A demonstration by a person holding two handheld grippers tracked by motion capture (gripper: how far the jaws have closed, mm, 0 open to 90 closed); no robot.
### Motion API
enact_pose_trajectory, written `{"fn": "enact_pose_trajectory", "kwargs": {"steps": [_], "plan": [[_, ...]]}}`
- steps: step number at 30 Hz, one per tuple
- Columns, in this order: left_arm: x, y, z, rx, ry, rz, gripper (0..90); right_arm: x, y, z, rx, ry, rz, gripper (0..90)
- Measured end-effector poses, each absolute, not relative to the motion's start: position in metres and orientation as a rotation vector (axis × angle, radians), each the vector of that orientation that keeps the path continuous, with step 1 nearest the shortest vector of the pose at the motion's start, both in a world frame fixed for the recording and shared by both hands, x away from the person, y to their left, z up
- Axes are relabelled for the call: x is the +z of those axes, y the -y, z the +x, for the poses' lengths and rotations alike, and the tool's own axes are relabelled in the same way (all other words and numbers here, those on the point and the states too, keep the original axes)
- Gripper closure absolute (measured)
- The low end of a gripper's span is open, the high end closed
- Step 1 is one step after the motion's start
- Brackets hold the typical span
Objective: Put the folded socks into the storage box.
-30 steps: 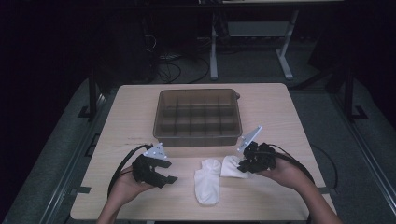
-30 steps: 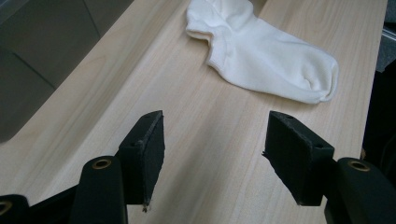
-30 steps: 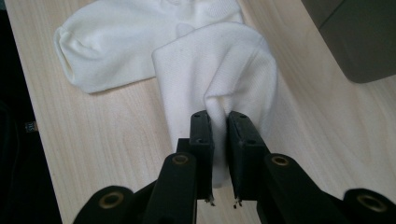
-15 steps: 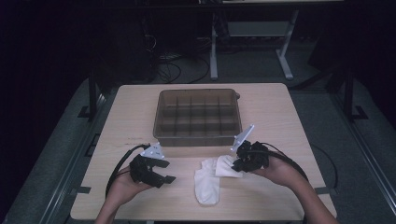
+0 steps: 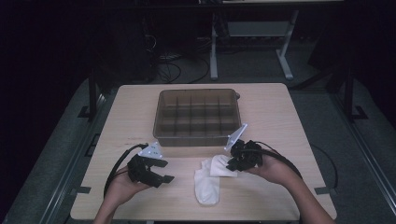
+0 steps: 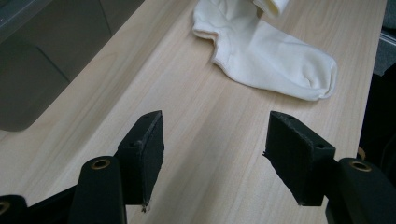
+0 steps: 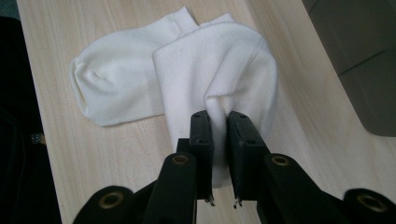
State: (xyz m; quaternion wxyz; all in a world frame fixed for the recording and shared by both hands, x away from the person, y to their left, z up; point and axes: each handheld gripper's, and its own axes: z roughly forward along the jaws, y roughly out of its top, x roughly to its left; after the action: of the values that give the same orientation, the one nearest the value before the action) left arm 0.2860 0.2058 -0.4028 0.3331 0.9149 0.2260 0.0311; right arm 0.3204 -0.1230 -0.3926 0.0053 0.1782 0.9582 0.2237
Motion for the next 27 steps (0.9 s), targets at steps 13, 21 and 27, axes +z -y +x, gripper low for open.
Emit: {"fn": "enact_pose_trajectory", "kwargs": {"steps": [13,21,27], "plan": [[-0.401,-0.207,0.285,0.086,-0.596,2.386,36.7,-0.395,0.113,0.323,0.707,-3.005,0.542,80.4],[-0.401,-0.206,0.285,0.089,-0.592,2.384,36.6,-0.396,0.101,0.324,0.719,-3.011,0.515,80.3],[-0.4,-0.207,0.285,0.09,-0.595,2.38,36.6,-0.398,0.095,0.325,0.721,-3.019,0.505,80.4]]}}
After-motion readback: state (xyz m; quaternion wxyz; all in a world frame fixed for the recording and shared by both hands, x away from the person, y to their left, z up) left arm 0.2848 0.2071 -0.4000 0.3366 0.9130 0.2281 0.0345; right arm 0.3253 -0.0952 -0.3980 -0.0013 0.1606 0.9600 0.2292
